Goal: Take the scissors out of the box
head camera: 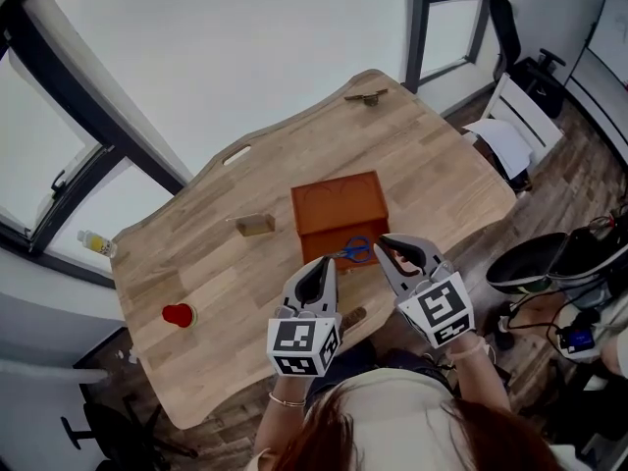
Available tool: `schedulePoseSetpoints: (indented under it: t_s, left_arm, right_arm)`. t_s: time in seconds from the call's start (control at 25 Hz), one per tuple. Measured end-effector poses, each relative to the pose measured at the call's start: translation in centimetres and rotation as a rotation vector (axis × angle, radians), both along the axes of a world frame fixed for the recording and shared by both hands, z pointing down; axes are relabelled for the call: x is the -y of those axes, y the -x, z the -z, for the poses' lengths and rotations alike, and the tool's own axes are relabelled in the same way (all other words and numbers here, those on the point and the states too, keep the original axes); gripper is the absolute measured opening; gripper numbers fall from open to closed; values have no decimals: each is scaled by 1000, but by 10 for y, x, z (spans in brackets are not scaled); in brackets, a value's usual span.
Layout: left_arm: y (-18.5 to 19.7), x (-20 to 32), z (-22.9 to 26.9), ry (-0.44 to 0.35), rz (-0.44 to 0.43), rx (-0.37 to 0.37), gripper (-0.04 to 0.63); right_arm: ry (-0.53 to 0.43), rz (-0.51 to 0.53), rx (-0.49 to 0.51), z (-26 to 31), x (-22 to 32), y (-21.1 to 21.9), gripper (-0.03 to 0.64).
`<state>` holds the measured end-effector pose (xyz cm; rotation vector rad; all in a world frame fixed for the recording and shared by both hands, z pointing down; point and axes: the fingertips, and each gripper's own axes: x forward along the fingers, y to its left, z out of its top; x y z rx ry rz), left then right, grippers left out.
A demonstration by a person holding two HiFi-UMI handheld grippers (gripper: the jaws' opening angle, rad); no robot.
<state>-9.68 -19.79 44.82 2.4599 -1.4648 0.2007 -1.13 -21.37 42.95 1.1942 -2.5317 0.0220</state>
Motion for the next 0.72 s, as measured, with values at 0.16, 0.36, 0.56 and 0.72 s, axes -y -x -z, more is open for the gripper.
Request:
schedulePoseSetpoints:
  t_s: [0.16,0.36,0.56,0.72]
  left_arm:
    - [3,13,-8,19,-19,-17,18]
    - [2,27,-18,42,-29,-39,18]
    - [1,39,-19,50,-10,-57,18]
    - [2,48,-19,54,28,-67,18]
  right_arm:
    - [36,-1,-21,-12,6,11,57]
    - [67,34,-62,-26,10,20,64]
    - [115,103,-104,-46,15,25,74]
    - [157,177,-149,-64,20,27,80]
